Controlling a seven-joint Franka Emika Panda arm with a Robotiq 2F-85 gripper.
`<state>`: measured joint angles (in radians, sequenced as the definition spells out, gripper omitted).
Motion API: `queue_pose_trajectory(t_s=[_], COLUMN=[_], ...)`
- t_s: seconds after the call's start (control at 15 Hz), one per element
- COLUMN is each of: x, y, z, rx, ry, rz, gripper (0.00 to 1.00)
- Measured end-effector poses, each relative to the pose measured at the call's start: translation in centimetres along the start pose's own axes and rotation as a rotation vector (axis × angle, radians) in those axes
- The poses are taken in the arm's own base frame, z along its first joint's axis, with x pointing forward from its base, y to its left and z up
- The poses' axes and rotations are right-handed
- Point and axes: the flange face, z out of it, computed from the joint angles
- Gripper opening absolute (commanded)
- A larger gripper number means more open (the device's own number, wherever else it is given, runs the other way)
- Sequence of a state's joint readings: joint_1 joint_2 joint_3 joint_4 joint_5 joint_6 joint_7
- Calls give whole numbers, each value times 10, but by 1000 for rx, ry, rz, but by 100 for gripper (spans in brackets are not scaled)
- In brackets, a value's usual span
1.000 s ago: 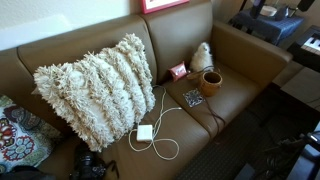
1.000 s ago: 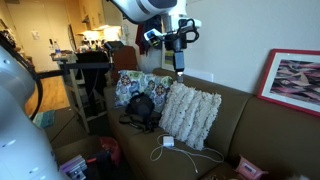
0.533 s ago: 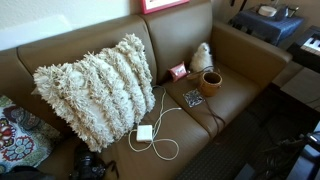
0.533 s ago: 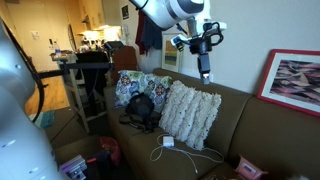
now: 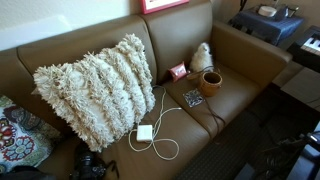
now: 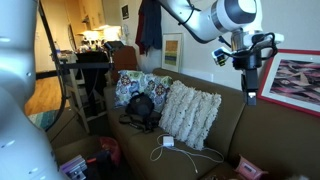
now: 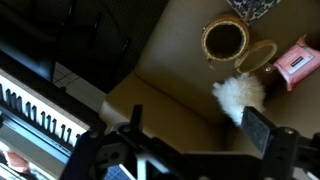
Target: Move the brown bag slightly to the left
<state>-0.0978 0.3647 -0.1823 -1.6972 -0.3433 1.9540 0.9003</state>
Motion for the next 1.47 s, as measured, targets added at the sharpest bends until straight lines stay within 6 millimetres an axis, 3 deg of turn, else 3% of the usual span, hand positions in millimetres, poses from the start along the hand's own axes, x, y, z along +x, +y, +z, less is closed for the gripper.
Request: queue_pose_trajectory(t_s=[0.27,0.6,0.73,0.93,1.47], x=[30,32,26,12,-23], y=[6,4,-2,-17,-51], z=[21,-4,-1,36,182], rx=[-11,69,68,25,-116], ry=[-26,-19,-19,-49,-120], rz=[53,71,60,33,-41], gripper=[100,100,100,100,100])
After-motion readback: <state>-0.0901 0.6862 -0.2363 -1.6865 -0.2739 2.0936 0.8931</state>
